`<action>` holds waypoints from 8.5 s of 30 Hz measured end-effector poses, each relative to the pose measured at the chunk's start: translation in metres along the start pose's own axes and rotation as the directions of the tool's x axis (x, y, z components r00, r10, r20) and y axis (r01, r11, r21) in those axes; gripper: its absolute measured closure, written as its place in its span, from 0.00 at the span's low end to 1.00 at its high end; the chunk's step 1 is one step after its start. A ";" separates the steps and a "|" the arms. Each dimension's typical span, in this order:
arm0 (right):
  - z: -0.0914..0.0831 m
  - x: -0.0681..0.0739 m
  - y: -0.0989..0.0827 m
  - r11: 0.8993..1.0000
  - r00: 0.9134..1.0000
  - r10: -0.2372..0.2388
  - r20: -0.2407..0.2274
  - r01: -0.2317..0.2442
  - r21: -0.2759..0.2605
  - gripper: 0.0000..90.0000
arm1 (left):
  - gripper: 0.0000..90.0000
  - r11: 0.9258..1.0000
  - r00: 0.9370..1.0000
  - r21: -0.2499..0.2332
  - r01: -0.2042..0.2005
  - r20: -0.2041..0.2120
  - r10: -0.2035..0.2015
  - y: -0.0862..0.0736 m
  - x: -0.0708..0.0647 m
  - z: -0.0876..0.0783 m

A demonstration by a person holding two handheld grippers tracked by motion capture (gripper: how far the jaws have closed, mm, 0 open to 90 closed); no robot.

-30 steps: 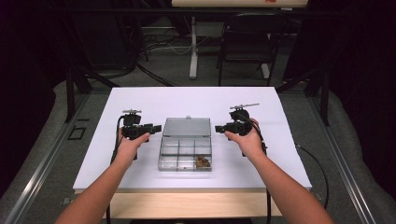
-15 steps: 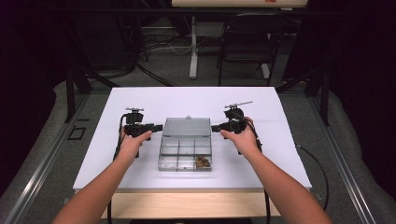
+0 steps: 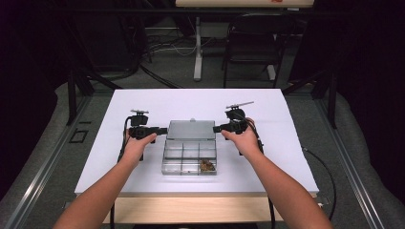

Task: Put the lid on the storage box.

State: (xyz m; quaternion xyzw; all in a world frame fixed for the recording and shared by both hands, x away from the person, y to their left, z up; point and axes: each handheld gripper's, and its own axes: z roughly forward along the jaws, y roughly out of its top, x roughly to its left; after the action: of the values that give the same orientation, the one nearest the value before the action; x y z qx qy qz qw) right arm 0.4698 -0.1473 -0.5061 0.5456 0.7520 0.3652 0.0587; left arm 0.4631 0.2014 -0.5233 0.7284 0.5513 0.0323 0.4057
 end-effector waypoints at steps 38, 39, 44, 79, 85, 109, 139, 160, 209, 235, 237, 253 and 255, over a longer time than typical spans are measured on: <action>0.032 0.009 -0.003 0.994 0.995 0.077 -0.061 -0.072 0.080 0.49 | 0.55 0.997 0.997 0.063 0.041 0.066 -0.045 -0.001 -0.006 0.026; 0.033 0.009 -0.003 0.994 0.995 0.077 -0.060 -0.072 0.078 0.49 | 0.55 0.997 0.996 0.063 0.046 0.068 -0.050 -0.001 -0.007 0.027; 0.033 0.008 -0.003 0.993 0.994 0.089 -0.060 -0.084 0.084 0.49 | 0.55 0.997 0.996 0.066 0.044 0.070 -0.049 -0.001 -0.007 0.028; 0.040 0.001 -0.003 0.977 0.975 0.194 -0.106 -0.182 0.112 0.47 | 0.52 0.987 0.984 0.106 0.125 0.116 -0.137 0.000 -0.001 0.034; 0.040 0.001 -0.003 0.975 0.973 0.203 -0.109 -0.191 0.116 0.48 | 0.52 0.986 0.984 0.106 0.125 0.117 -0.137 0.000 -0.001 0.034; 0.039 0.000 0.000 0.971 0.967 0.224 -0.120 -0.211 0.114 0.48 | 0.53 0.983 0.981 0.122 0.133 0.122 -0.148 0.004 -0.001 0.034; 0.028 0.002 0.003 0.980 0.970 0.196 -0.144 -0.190 0.057 0.50 | 0.58 0.987 0.981 0.089 0.131 0.133 -0.142 0.010 -0.004 0.025; 0.017 0.008 0.005 0.988 0.977 0.155 -0.143 -0.156 0.002 0.51 | 0.63 0.993 0.985 0.054 0.106 0.134 -0.112 0.012 -0.008 0.014; -0.011 0.024 0.000 0.997 0.989 0.043 -0.139 -0.051 -0.055 0.56 | 0.68 1.000 0.991 -0.001 0.017 0.132 -0.017 0.010 -0.023 -0.010; -0.019 0.028 -0.005 0.997 0.990 0.009 -0.140 -0.019 -0.071 0.58 | 0.66 0.999 0.991 -0.028 -0.023 0.134 0.027 0.004 -0.028 -0.018; -0.019 0.028 -0.006 0.997 0.990 0.007 -0.143 -0.018 -0.072 0.58 | 0.66 0.999 0.990 -0.033 -0.028 0.134 0.032 0.003 -0.028 -0.018; -0.024 0.031 -0.010 0.997 0.989 -0.010 -0.147 -0.001 -0.071 0.59 | 0.62 0.995 0.988 -0.036 -0.090 0.123 0.094 0.000 -0.035 -0.025; -0.024 0.031 -0.010 0.997 0.989 -0.014 -0.145 0.003 -0.074 0.59 | 0.61 0.995 0.987 -0.039 -0.096 0.123 0.100 -0.001 -0.036 -0.027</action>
State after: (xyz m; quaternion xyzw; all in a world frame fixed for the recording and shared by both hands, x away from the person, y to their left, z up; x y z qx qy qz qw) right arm 0.4373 -0.1334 -0.4849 0.5117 0.7426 0.4314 0.0252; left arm 0.4352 0.1868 -0.4913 0.7484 0.4877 0.0159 0.4492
